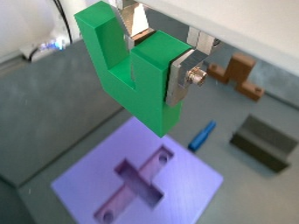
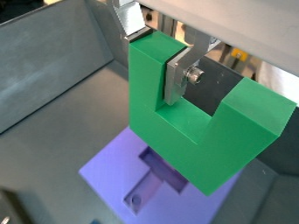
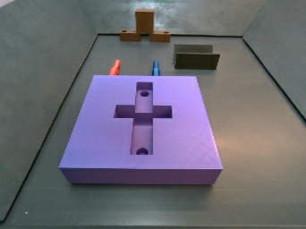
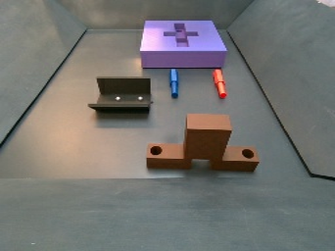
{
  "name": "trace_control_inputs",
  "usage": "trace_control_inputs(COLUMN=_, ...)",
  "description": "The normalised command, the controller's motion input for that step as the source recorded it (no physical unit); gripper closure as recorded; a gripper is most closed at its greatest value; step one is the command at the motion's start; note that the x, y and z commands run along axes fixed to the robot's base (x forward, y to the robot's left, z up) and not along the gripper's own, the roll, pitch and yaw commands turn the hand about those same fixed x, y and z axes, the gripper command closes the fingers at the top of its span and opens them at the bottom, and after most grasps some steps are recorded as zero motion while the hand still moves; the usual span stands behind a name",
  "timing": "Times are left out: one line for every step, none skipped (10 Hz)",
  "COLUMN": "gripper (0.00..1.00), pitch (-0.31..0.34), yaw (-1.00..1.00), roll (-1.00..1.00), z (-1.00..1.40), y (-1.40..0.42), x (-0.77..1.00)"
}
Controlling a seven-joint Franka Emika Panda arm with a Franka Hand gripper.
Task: Pick up the green object. Move up. Place the green object on the fixture. Regrasp the green object. Move to above the board. Insert the green object.
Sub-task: Insert the green object.
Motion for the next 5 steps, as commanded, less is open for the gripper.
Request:
trace_control_inputs(gripper=1.0, pitch=-0.184, yaw=0.09, roll=-0.34, z=-0.32, y=-0.3, x=0.37)
trace_control_inputs(gripper=1.0, pitch=-0.176, yaw=0.12, roll=-0.3, z=-0.41, y=-0.21, x=0.38)
trace_control_inputs(gripper=1.0, pitch=-0.119, yaw=0.24, roll=-0.25, z=-0.58, y=-0.07, x=0.44)
trace_control_inputs(gripper=1.0, pitch=-0.107, yaw=0.29, roll=-0.24, z=-0.61, y=-0.04, x=0.49)
trace_control_inputs(gripper=1.0, pitch=-0.099, yaw=0.34, roll=-0.23, z=-0.64, y=-0.02, x=0.53)
